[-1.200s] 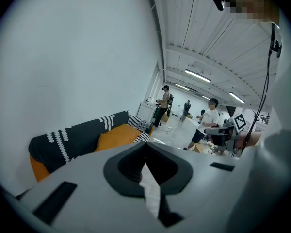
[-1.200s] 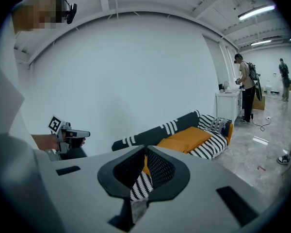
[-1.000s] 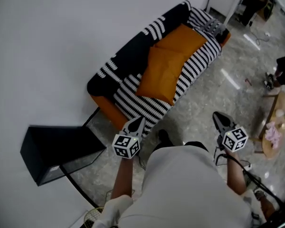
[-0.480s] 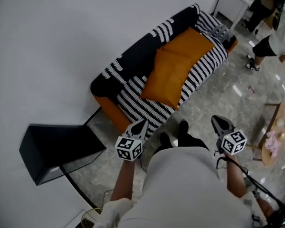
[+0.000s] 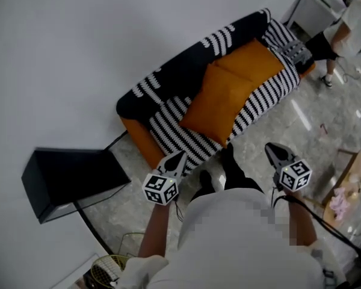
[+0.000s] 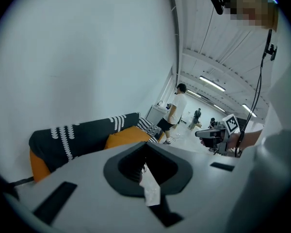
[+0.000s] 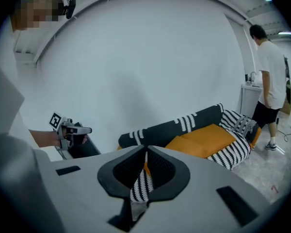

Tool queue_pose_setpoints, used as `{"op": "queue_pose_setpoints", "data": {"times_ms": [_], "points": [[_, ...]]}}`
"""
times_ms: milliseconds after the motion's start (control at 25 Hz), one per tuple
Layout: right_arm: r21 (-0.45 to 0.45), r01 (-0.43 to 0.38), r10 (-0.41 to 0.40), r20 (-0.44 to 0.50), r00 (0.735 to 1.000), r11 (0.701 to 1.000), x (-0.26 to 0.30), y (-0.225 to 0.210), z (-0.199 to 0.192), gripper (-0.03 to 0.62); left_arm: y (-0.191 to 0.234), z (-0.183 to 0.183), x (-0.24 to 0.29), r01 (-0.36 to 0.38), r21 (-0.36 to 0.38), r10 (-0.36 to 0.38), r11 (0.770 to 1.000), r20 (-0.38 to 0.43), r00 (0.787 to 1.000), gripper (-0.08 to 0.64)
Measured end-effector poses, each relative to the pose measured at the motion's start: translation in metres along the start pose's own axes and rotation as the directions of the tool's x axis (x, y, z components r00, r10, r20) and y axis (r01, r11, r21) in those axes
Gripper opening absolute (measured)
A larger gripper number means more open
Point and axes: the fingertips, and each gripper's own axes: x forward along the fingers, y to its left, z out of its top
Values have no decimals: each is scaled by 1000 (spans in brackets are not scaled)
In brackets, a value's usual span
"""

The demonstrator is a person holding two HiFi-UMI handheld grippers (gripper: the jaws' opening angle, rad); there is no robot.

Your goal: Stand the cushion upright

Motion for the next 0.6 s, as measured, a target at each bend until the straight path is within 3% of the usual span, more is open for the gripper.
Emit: {"op": "queue_pose_setpoints", "data": {"times_ms": [400, 600], "points": [[52, -128, 132, -80, 988, 990, 79, -64, 5, 41, 17, 18, 71, -61, -63, 62, 996, 17, 998, 2], [90, -158, 168, -115, 979, 983, 112, -103, 0, 41, 30, 20, 116, -100, -43, 99, 994, -43, 994, 2]]}}
